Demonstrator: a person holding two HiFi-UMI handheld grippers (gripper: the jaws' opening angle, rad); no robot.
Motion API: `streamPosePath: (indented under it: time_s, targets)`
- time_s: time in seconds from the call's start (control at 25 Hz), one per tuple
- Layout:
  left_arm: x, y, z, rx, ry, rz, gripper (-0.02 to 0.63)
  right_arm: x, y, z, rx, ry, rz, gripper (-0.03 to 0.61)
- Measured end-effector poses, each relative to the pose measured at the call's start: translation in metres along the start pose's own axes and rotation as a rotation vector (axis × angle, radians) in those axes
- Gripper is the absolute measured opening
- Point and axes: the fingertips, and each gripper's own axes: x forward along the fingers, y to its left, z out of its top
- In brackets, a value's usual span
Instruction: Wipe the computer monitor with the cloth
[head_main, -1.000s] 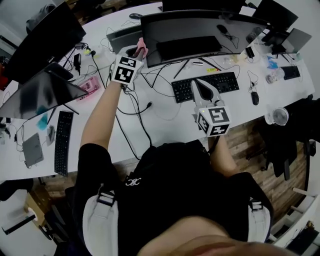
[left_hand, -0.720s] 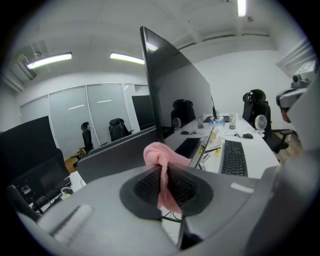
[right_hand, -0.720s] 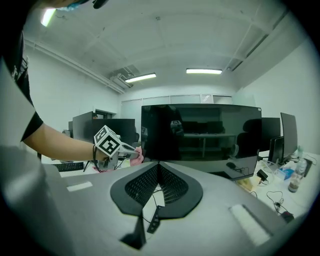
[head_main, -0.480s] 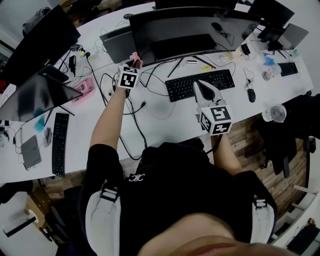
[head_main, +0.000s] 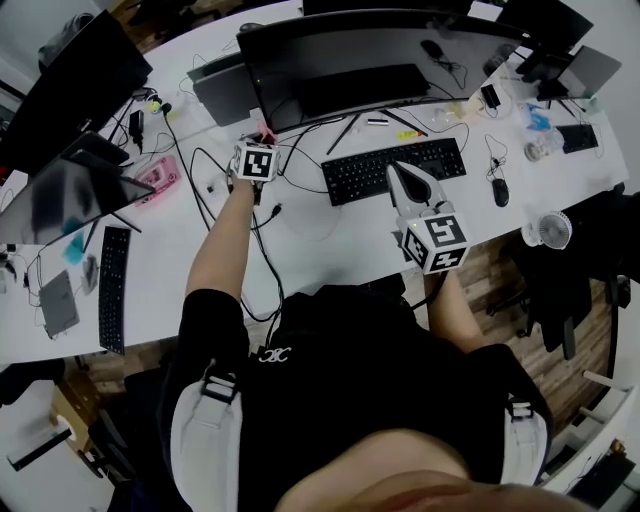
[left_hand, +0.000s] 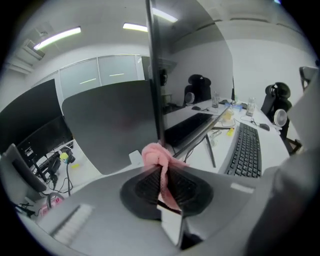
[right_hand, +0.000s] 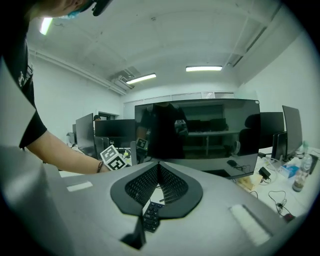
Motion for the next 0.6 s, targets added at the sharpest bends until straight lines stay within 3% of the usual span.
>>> streamPosePath:
  time_s: [0.28, 0.6]
  targets:
    - [0.018, -0.008, -0.014, -0.002, 0.024, 0.02, 0.065, -0.012, -0.024, -0.02, 0.055, 0.018, -0.054, 0.002]
    - [0.026, -0.02, -0.018, -0.081, 0.02, 0.037, 0.064, -0.02, -0.056, -0.026, 0.071, 0.036, -0.057, 0.002]
